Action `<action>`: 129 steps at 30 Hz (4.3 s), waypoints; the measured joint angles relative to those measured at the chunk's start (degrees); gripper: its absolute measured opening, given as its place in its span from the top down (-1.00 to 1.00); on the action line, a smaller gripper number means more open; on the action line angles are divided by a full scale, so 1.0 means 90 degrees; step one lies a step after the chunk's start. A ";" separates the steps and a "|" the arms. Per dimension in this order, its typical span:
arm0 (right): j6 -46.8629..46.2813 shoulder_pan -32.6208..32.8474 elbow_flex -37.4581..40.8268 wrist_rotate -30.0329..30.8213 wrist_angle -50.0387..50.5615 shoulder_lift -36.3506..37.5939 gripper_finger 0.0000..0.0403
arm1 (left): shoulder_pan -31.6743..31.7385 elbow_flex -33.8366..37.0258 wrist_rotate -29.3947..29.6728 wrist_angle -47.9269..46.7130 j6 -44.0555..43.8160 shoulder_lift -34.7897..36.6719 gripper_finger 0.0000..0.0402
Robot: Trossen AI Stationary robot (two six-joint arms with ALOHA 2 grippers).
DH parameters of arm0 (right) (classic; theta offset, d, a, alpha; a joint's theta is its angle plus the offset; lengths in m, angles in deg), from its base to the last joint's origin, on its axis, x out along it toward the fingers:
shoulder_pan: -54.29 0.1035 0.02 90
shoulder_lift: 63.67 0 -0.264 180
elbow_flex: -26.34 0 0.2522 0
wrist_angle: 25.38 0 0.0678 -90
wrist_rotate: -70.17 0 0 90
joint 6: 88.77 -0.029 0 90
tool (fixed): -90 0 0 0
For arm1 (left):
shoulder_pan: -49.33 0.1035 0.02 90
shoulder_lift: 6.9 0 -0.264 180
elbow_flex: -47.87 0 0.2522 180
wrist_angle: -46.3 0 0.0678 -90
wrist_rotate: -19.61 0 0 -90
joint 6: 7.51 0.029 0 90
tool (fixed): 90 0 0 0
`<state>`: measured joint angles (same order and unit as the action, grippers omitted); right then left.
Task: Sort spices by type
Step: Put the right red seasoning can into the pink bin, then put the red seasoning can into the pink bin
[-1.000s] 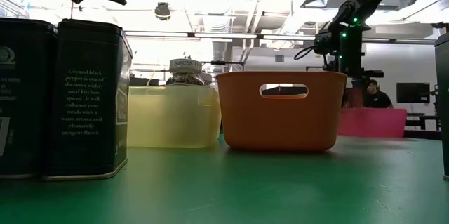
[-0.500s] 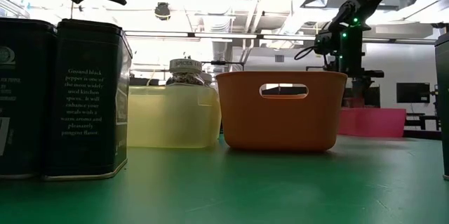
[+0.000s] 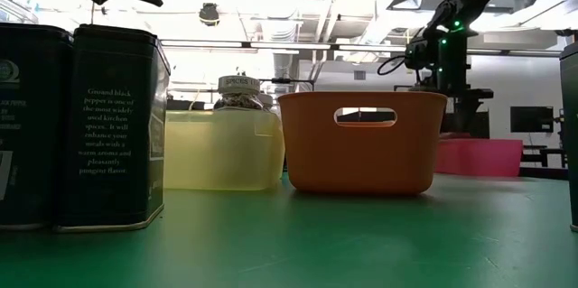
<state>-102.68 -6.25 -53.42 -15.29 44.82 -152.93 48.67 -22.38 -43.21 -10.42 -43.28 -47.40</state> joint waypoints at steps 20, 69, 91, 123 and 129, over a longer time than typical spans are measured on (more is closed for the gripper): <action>-0.0193 0.1751 -0.1302 0.0372 -0.0224 0.0272 -0.75 | 0.0000 0.0000 -0.0151 -0.0029 -0.0329 0.0001 -0.07; -0.2373 0.7055 -0.2995 0.2552 -0.0955 0.0000 -0.75 | 0.2593 0.1009 -0.1260 0.0482 -0.0593 -0.3015 -0.77; 0.0049 0.5584 -0.3572 0.0806 -0.1791 -0.0005 -0.75 | 0.2316 0.0771 -0.1131 0.0374 -0.1209 -0.3603 -0.77; 0.0043 0.5660 -0.3567 0.1162 -0.2374 -0.0010 -0.75 | 0.1860 0.1226 -0.1328 -0.0215 -0.3179 -0.2876 -0.79; 0.0158 0.5729 -0.3567 0.1154 -0.2371 -0.0012 -0.75 | 0.1860 0.1583 -0.1283 0.0174 -0.3317 -0.3065 -0.84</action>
<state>-101.25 45.32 -85.52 -4.91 23.48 -153.04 65.41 -8.14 -54.75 -8.85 -73.14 -74.99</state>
